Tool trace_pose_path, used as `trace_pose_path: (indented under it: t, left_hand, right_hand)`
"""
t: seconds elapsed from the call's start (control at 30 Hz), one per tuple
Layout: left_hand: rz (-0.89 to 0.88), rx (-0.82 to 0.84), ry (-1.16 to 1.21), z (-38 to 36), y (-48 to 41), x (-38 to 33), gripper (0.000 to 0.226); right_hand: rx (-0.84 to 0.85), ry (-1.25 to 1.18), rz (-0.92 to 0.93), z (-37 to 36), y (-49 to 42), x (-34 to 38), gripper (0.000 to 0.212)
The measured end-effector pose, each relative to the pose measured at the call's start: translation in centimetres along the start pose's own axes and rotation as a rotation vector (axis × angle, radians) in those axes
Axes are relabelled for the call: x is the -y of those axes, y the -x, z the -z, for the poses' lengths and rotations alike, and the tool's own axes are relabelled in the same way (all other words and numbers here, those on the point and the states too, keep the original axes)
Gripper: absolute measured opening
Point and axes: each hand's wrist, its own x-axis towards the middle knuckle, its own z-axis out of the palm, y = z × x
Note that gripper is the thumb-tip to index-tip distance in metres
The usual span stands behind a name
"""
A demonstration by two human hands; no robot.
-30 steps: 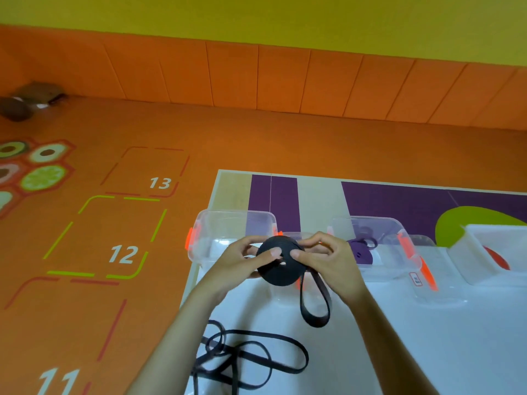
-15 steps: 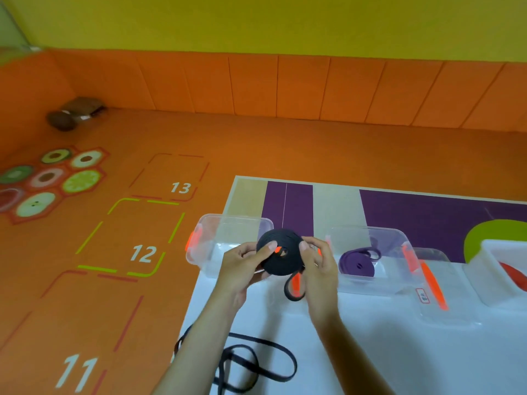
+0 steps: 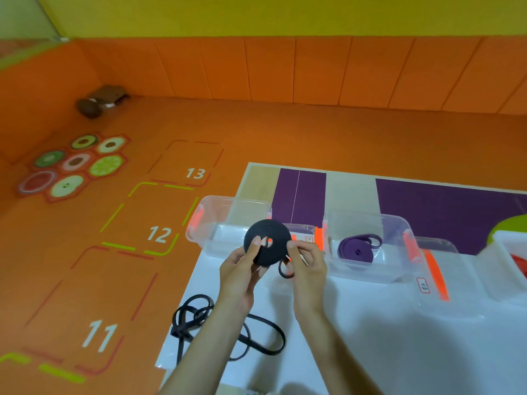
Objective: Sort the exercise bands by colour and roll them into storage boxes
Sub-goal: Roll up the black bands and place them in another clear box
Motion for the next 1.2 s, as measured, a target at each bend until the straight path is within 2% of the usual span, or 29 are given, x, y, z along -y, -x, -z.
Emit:
trace_pose_path:
  t: [0.1,0.27,0.5,0.7,0.9,1.07,1.2]
  left_hand:
    - [-0.022,-0.052,0.042,0.7,-0.2,0.6,0.033]
    - [-0.065,-0.100,0.056,2.3,-1.2,1.4,0.040]
    - [-0.271,-0.153,-0.124,3.9,-4.7,1.8,0.039]
    - [-0.278,-0.106,-0.124,5.3,-9.8,-1.3,0.031]
    - [-0.275,-0.019,-0.333,8.0,-16.1,-2.9,0.031]
    - [-0.154,0.185,-0.591,12.1,-23.0,-5.5,0.012]
    - [-0.447,0.151,-1.032,14.5,-27.2,-7.1,0.014]
  right_hand:
    - [0.108,-0.019,-0.088,-0.2,1.0,-1.4,0.018]
    - [0.148,-0.021,-0.222,-1.0,1.9,-3.2,0.032]
    - [0.048,0.003,-0.188,-6.1,1.4,-5.1,0.033]
    - [-0.129,0.041,-0.183,-12.0,-1.6,-7.4,0.015]
    - [-0.142,0.082,-0.223,-16.4,-5.8,-11.1,0.012]
    - [-0.143,0.111,-0.310,-17.5,-11.3,-13.1,0.010]
    - [-0.064,0.255,-0.319,-18.4,-15.7,-15.2,0.015]
